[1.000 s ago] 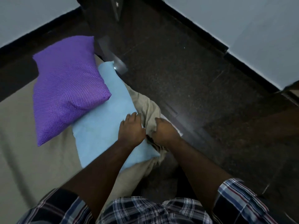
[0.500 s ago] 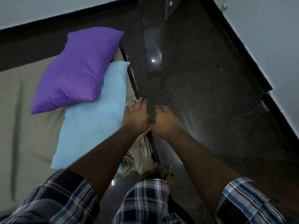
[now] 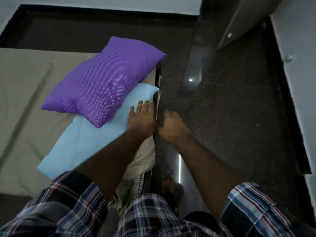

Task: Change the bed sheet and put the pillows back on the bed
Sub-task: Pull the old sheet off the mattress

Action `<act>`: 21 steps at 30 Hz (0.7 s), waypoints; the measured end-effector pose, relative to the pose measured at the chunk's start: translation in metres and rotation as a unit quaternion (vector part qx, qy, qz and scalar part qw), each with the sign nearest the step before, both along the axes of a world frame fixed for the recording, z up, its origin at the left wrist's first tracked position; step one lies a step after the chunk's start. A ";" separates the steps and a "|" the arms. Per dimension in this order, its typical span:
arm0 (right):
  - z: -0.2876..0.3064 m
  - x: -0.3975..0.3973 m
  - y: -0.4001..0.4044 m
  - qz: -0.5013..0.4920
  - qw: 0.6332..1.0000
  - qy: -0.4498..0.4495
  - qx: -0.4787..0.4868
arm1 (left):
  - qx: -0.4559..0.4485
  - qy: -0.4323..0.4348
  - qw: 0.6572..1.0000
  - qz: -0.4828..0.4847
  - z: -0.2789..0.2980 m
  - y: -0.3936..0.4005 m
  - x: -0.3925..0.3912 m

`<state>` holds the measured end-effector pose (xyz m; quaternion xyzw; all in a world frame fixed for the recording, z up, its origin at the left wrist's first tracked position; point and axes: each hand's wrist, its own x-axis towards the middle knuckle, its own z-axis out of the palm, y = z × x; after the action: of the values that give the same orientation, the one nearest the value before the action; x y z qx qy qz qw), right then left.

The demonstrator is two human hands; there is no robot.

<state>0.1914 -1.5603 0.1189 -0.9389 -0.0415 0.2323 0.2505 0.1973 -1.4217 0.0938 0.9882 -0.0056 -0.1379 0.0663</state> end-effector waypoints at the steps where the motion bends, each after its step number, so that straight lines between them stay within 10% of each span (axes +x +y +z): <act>1: 0.004 0.013 0.003 0.007 1.000 0.002 -0.002 | -0.003 -0.001 1.000 0.011 0.004 0.001 0.010; 21: -0.031 0.294 0.130 -0.006 0.953 0.255 0.167 | 0.027 -0.018 0.930 0.367 0.007 0.142 0.197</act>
<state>0.4855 -1.4306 0.0883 -0.7938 -0.0090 0.4520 0.4069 0.3941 -1.2792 0.1010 0.9251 0.3597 -0.0862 0.0859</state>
